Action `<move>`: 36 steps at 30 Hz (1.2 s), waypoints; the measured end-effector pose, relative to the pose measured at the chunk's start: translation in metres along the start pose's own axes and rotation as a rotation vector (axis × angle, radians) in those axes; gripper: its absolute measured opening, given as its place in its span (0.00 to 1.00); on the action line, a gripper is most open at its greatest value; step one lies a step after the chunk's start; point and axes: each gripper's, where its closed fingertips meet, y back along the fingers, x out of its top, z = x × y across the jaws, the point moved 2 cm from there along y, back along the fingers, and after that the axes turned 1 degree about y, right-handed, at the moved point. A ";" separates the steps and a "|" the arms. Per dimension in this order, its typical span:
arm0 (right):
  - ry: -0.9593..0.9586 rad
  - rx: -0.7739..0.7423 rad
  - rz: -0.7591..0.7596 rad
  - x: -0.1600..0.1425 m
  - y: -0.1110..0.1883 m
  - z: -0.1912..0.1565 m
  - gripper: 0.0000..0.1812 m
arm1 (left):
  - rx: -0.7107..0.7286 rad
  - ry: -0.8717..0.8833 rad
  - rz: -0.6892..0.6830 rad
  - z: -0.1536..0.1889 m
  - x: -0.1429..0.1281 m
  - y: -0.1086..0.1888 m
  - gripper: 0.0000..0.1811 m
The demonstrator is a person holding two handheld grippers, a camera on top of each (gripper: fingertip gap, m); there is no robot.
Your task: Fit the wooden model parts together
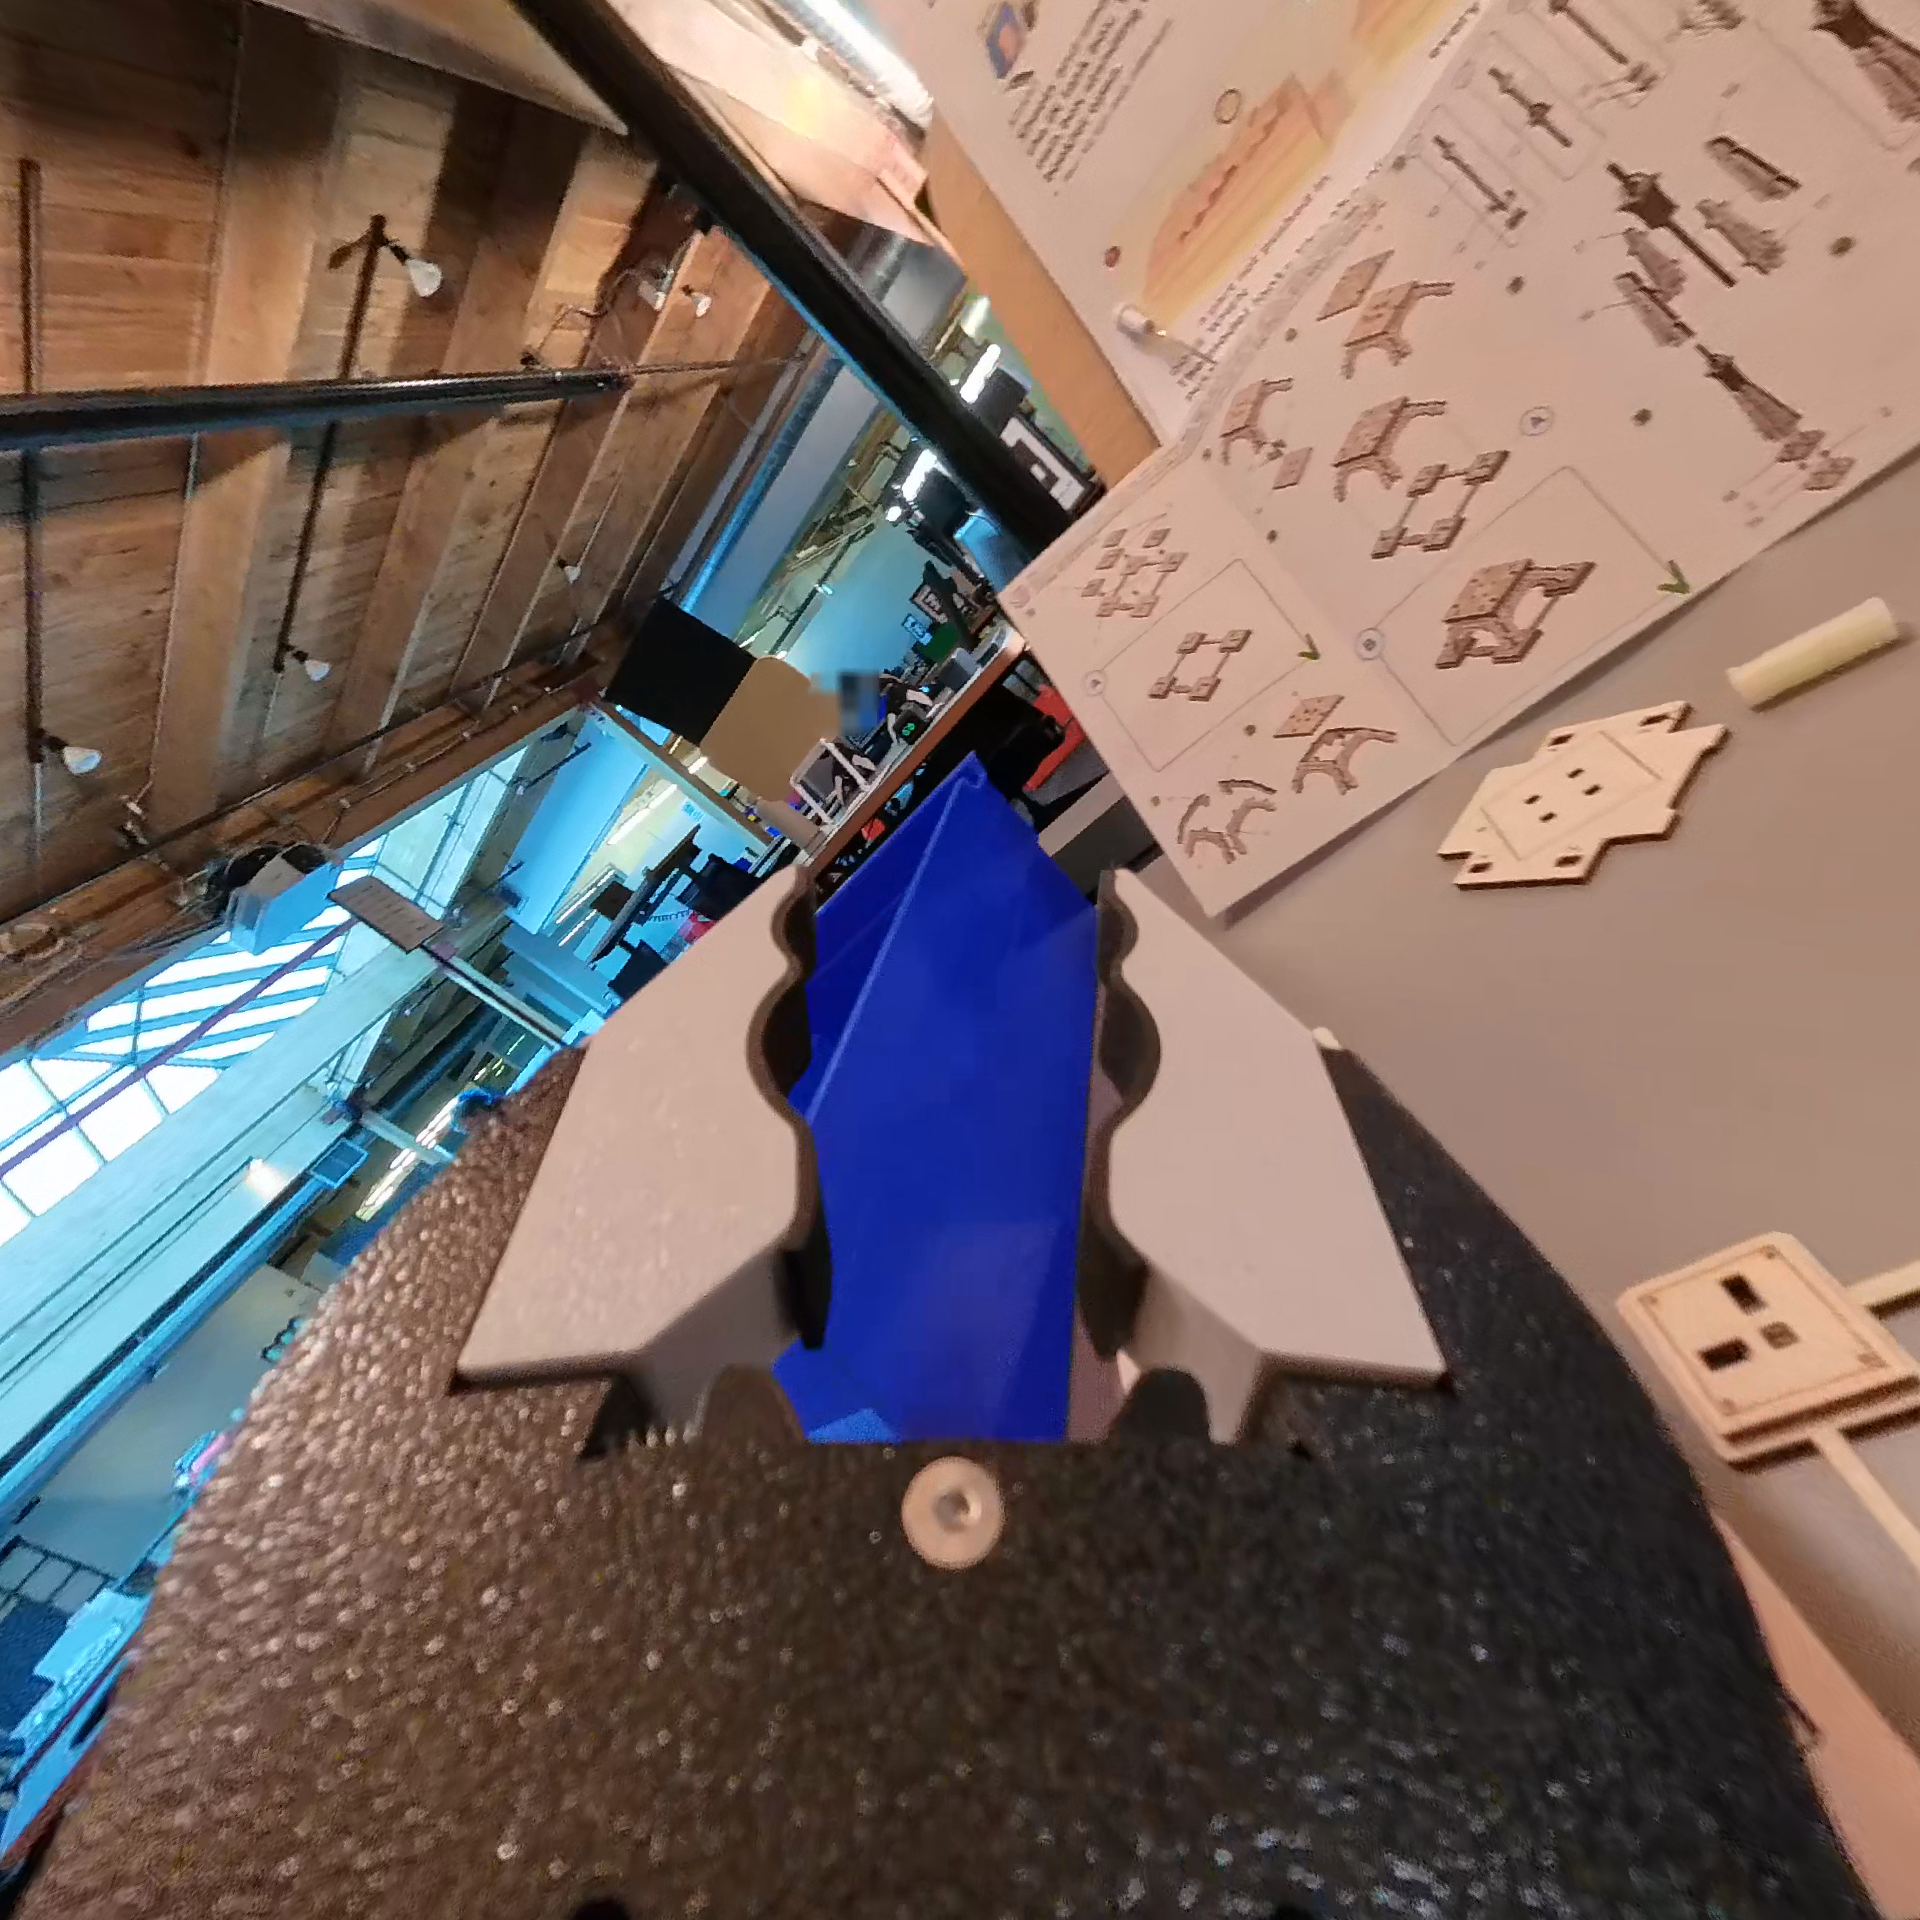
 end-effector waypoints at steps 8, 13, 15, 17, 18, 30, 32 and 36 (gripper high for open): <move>-0.002 -0.004 0.008 -0.009 0.003 0.002 0.38 | -0.276 0.097 -0.108 -0.009 -0.019 0.023 0.26; 0.018 0.002 0.031 -0.006 0.004 -0.001 0.37 | -0.769 0.069 -0.209 -0.001 -0.054 0.070 0.28; 0.022 0.014 0.050 -0.003 0.004 -0.004 0.36 | -0.935 0.041 -0.228 0.003 -0.068 0.089 0.26; 0.033 0.013 0.061 -0.001 0.004 -0.006 0.35 | -1.078 0.030 -0.241 0.013 -0.078 0.107 0.23; 0.042 0.012 0.067 0.001 0.004 -0.007 0.35 | -1.122 0.032 -0.252 0.018 -0.081 0.113 0.22; 0.071 0.011 0.094 0.001 -0.001 -0.010 0.34 | -1.234 0.213 -0.360 0.054 -0.075 0.105 0.12; 0.073 0.005 0.092 0.001 -0.001 -0.009 0.34 | -1.222 0.245 -0.364 0.054 -0.075 0.106 0.11; 0.078 0.004 0.095 0.001 -0.001 -0.009 0.34 | -1.236 0.288 -0.369 0.052 -0.075 0.114 0.09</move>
